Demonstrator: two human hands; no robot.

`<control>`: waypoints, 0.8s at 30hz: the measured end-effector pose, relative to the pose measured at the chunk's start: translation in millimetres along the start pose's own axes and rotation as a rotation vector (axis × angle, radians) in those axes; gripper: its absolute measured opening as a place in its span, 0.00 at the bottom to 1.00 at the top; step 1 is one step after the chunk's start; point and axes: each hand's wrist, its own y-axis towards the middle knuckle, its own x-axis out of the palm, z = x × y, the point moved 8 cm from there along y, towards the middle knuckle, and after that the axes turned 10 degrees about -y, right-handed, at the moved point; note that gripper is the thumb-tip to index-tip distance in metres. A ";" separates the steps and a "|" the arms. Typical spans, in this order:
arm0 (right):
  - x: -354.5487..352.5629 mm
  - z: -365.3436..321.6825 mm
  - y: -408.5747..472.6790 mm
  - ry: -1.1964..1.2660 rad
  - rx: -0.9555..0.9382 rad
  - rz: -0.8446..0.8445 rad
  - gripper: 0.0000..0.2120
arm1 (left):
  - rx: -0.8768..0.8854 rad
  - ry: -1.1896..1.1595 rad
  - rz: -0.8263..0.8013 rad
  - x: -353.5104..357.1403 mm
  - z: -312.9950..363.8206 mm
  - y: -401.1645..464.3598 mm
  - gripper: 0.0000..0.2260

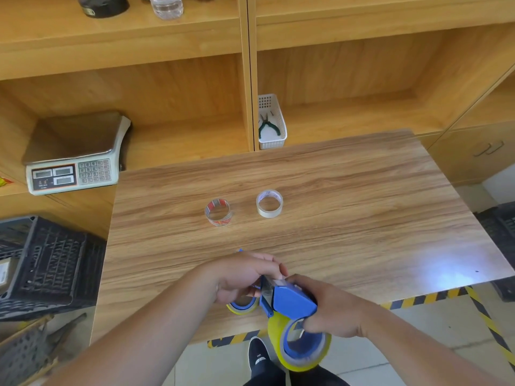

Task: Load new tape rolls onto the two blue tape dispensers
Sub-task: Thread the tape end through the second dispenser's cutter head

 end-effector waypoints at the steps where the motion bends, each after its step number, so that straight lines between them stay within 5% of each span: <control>1: -1.9 3.0 2.0 -0.002 0.011 0.021 0.29 | 0.000 -0.008 0.022 -0.7 0.9 4.2 0.09; 18: -7.5 66.2 48.4 0.114 0.179 0.285 0.22 | -0.156 0.133 0.417 -20.0 -2.5 90.5 0.06; 24: -10.1 83.3 55.4 0.124 0.244 0.290 0.21 | -0.158 -0.116 0.459 -26.2 -4.0 108.0 0.21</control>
